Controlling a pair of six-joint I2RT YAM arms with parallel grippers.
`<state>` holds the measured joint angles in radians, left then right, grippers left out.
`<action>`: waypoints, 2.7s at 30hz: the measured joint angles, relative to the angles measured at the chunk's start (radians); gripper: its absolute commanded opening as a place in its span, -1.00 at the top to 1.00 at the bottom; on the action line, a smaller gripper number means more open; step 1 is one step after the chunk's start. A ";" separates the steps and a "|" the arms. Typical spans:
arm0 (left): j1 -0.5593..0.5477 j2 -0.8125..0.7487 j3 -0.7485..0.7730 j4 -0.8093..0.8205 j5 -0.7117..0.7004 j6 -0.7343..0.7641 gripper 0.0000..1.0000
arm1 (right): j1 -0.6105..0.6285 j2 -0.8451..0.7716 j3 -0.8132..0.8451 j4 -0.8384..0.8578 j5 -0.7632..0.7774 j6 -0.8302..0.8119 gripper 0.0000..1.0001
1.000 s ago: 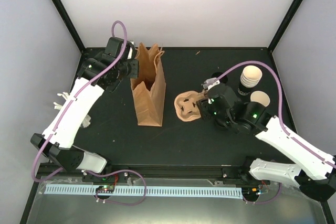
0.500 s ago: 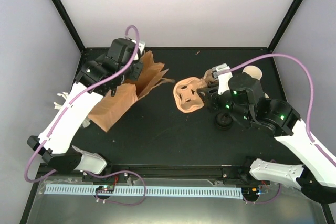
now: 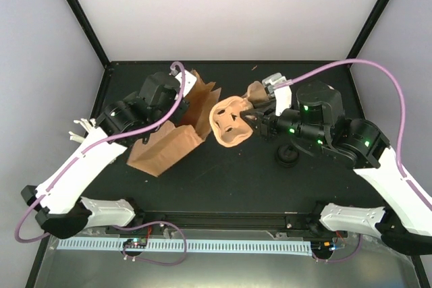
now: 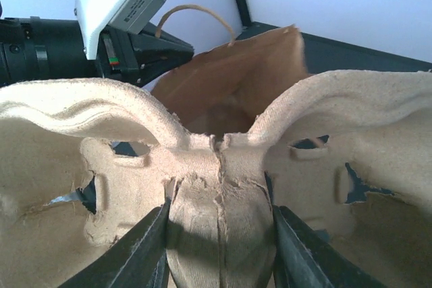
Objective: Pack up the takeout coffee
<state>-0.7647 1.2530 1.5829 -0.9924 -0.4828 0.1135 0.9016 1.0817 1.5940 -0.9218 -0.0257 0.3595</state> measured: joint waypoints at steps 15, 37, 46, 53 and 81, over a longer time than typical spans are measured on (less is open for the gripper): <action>-0.023 -0.220 -0.157 0.086 0.121 -0.010 0.97 | -0.031 0.098 0.113 0.051 -0.240 -0.047 0.19; 0.183 -0.201 -0.099 -0.077 0.223 -0.451 0.88 | -0.051 0.047 0.075 0.040 -0.214 -0.047 0.22; 0.282 -0.174 -0.083 -0.095 0.406 -0.480 0.89 | -0.051 0.045 0.060 0.047 -0.219 -0.040 0.22; 0.388 -0.124 -0.048 -0.084 0.531 -0.517 0.90 | -0.051 0.038 0.036 0.047 -0.217 -0.040 0.22; 0.807 -0.133 -0.184 0.075 1.022 -0.677 0.76 | -0.087 0.065 0.036 0.055 -0.232 -0.040 0.22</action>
<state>0.0422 1.1202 1.3987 -0.9173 0.5396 -0.5632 0.8150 1.1465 1.6299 -0.8669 -0.2573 0.3199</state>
